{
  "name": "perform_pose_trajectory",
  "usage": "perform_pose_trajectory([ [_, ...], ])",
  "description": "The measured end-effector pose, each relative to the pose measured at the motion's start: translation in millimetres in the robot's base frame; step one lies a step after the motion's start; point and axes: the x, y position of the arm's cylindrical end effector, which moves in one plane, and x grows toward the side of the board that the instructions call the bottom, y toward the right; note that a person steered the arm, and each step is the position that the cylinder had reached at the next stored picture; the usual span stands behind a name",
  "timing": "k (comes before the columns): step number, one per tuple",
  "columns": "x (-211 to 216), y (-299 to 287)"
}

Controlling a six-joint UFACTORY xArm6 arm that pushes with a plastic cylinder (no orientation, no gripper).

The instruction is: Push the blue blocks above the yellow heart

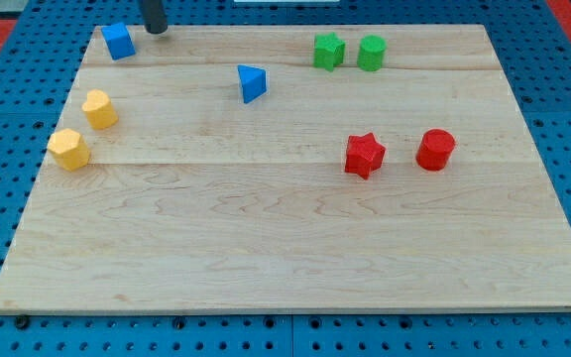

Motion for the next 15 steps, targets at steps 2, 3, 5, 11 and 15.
perform_pose_trajectory([
  [2, 27.3, -71.2],
  [3, 59.0, -46.3],
  [5, 89.0, 21.1],
  [11, 98.0, 109.4],
  [15, 122.3, 42.0],
])
